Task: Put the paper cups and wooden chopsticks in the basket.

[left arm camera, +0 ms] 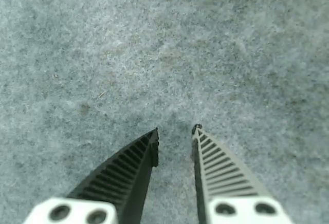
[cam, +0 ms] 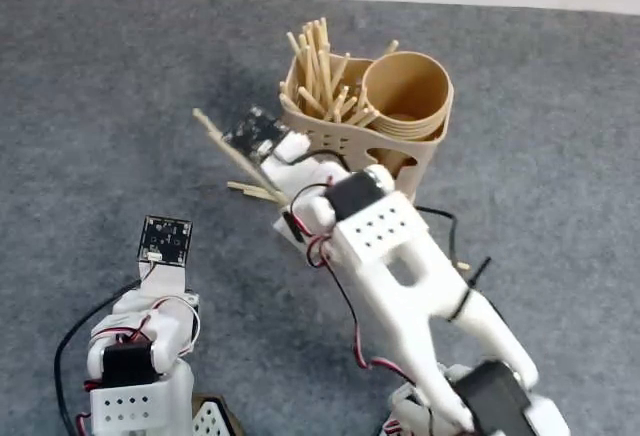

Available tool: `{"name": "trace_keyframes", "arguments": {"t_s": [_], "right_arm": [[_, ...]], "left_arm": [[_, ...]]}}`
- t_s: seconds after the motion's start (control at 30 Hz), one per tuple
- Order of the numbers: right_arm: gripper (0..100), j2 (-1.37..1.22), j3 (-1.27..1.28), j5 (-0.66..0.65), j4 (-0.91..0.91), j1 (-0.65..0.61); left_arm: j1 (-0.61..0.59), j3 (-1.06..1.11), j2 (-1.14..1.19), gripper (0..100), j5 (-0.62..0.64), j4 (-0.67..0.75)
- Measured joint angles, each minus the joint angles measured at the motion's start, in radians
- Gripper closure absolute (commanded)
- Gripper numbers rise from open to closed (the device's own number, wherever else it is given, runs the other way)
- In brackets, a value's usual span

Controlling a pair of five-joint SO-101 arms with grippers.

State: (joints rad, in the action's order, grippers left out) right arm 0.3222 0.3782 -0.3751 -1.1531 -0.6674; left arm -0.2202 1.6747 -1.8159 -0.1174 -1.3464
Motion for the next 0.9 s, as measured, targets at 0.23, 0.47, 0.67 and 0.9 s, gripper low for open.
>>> {"name": "trace_keyframes", "arguments": {"t_s": [0.23,0.47,0.67,0.9], "right_arm": [[99.2,0.193,0.000,0.091,0.000,-0.006],[99.2,0.377,0.000,0.157,0.086,-0.052],[99.2,0.433,0.000,0.157,0.345,-0.011],[99.2,0.434,0.005,0.157,0.683,0.101]], "left_arm": [[0.000,0.000,0.000,88,0.000,0.000],[0.000,0.000,0.000,88,0.000,0.000],[0.000,0.000,0.000,88,0.000,0.000],[0.000,0.000,0.000,88,0.000,0.000]]}}
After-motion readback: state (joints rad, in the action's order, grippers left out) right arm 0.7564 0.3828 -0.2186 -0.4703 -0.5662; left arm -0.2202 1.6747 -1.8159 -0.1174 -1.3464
